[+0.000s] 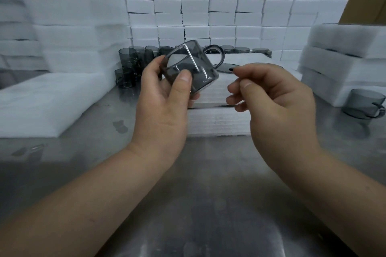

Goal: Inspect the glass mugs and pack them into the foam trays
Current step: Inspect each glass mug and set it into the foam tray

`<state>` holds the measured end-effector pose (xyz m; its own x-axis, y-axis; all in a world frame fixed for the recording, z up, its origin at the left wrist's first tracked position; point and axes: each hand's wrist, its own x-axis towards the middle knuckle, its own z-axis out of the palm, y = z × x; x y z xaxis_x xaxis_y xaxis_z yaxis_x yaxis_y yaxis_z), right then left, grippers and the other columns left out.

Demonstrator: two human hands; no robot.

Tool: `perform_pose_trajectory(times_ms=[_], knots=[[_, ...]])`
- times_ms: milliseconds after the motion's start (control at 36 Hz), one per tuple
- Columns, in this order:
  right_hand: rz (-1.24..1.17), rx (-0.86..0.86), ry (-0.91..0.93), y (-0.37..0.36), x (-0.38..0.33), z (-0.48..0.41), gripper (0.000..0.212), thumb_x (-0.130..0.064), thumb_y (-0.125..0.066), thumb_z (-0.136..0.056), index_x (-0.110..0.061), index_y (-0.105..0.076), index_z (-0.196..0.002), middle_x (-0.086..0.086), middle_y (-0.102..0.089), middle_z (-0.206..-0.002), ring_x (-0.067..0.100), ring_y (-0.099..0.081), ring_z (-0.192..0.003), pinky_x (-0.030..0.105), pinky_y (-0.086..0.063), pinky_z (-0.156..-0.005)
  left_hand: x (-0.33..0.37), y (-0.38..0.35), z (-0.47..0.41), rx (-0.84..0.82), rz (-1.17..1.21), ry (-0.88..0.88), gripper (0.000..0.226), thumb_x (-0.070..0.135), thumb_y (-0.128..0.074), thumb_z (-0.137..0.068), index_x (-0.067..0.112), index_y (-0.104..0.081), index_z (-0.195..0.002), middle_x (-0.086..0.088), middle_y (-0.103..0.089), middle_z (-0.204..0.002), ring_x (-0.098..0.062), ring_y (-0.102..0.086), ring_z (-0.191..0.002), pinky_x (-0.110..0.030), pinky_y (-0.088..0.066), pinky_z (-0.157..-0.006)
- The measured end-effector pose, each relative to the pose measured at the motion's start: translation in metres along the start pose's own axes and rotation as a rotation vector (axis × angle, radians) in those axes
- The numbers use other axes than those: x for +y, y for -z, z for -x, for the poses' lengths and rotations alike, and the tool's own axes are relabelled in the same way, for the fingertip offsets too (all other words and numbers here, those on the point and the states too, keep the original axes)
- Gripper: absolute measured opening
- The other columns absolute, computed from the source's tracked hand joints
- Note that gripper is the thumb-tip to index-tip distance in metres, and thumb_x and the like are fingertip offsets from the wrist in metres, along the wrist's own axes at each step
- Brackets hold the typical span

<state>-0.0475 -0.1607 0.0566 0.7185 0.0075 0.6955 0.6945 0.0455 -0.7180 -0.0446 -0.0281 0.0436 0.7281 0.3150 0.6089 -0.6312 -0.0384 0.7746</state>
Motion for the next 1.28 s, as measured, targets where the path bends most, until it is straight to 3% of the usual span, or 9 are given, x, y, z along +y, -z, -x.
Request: perform_pose_trajectory(times_ms=[167,306,445,611,723,889,1028,1139,1278], knots=[[0.07,-0.006,0.017,0.001,0.002,0.0,0.021,-0.015,-0.053,-0.079,-0.033,-0.063,-0.084,-0.016,-0.066,-0.069,0.004,-0.063,-0.063,0.012,-0.045,-0.058,0.001,0.001,-0.002,0.007,0.021,-0.006,0.039,0.048,-0.047,-0.079,0.026,-0.046,-0.111,0.014,-0.069,-0.082,-0.009,-0.064,-0.077,-0.022,-0.049,-0.067],[0.101,0.015,0.039,0.0,0.002,0.0,0.02,-0.021,-0.056,-0.079,-0.039,-0.058,-0.087,-0.012,-0.063,-0.074,0.017,-0.062,-0.07,0.02,-0.047,-0.06,0.002,0.0,0.0,-0.033,-0.016,-0.087,0.071,0.051,-0.058,-0.068,0.013,-0.038,-0.125,0.014,-0.069,-0.093,-0.001,-0.064,-0.086,-0.017,-0.048,-0.074],[0.136,-0.097,0.075,-0.002,0.0,0.004,0.04,-0.043,-0.06,-0.07,-0.049,-0.045,-0.107,-0.019,-0.057,-0.092,0.001,-0.059,-0.073,0.013,-0.047,-0.063,0.006,-0.001,0.007,-0.051,-0.288,-0.172,0.081,0.047,-0.071,-0.062,0.025,-0.033,-0.13,0.007,-0.059,-0.117,-0.002,-0.06,-0.1,-0.021,-0.049,-0.081],[0.247,-0.148,0.062,-0.002,-0.001,0.005,0.056,-0.057,-0.06,-0.06,-0.064,-0.033,-0.109,-0.024,-0.057,-0.105,-0.001,-0.062,-0.09,0.014,-0.047,-0.073,0.007,0.0,0.007,-0.015,-0.547,-0.366,0.077,0.035,-0.076,-0.063,0.04,-0.025,-0.121,0.029,-0.043,-0.114,-0.005,-0.05,-0.113,-0.019,-0.042,-0.091],[0.27,-0.142,0.067,-0.003,0.0,0.005,0.057,-0.055,-0.062,-0.06,-0.059,-0.034,-0.11,-0.028,-0.056,-0.106,-0.003,-0.058,-0.101,0.016,-0.048,-0.082,0.006,0.002,0.009,-0.083,-0.606,-0.494,0.074,0.034,-0.07,-0.07,0.03,-0.028,-0.131,0.028,-0.037,-0.119,-0.018,-0.049,-0.114,-0.033,-0.044,-0.094],[0.314,-0.105,0.057,-0.004,0.002,0.006,0.068,-0.053,-0.062,-0.061,-0.042,-0.038,-0.123,-0.024,-0.054,-0.113,0.0,-0.056,-0.109,0.024,-0.049,-0.09,0.003,0.002,0.011,-0.145,-0.668,-0.526,0.076,0.022,-0.073,-0.071,0.019,-0.03,-0.133,0.023,-0.036,-0.122,-0.02,-0.047,-0.116,-0.024,-0.038,-0.097],[0.323,-0.096,0.039,-0.003,0.005,0.005,0.06,-0.05,-0.059,-0.062,-0.049,-0.034,-0.117,-0.025,-0.052,-0.114,0.002,-0.056,-0.109,0.03,-0.048,-0.094,0.004,0.002,0.011,-0.181,-0.684,-0.53,0.067,0.024,-0.061,-0.074,0.006,-0.037,-0.134,0.015,-0.036,-0.125,-0.015,-0.042,-0.117,-0.021,-0.035,-0.099],[0.319,-0.084,0.03,-0.003,0.006,0.003,0.063,-0.051,-0.062,-0.06,-0.049,-0.035,-0.117,-0.023,-0.05,-0.118,0.004,-0.055,-0.112,0.032,-0.046,-0.096,0.003,0.003,0.01,-0.213,-0.678,-0.551,0.071,0.01,-0.068,-0.072,0.01,-0.035,-0.134,0.013,-0.037,-0.126,-0.012,-0.041,-0.119,-0.016,-0.032,-0.101],[0.327,-0.029,0.068,-0.001,0.009,0.001,0.067,-0.04,-0.068,-0.069,-0.035,-0.04,-0.13,-0.018,-0.048,-0.121,0.003,-0.055,-0.11,0.027,-0.046,-0.095,0.003,0.004,0.01,-0.217,-0.678,-0.532,0.069,0.014,-0.062,-0.074,0.015,-0.029,-0.135,0.012,-0.038,-0.131,-0.016,-0.041,-0.126,-0.039,-0.033,-0.107]])
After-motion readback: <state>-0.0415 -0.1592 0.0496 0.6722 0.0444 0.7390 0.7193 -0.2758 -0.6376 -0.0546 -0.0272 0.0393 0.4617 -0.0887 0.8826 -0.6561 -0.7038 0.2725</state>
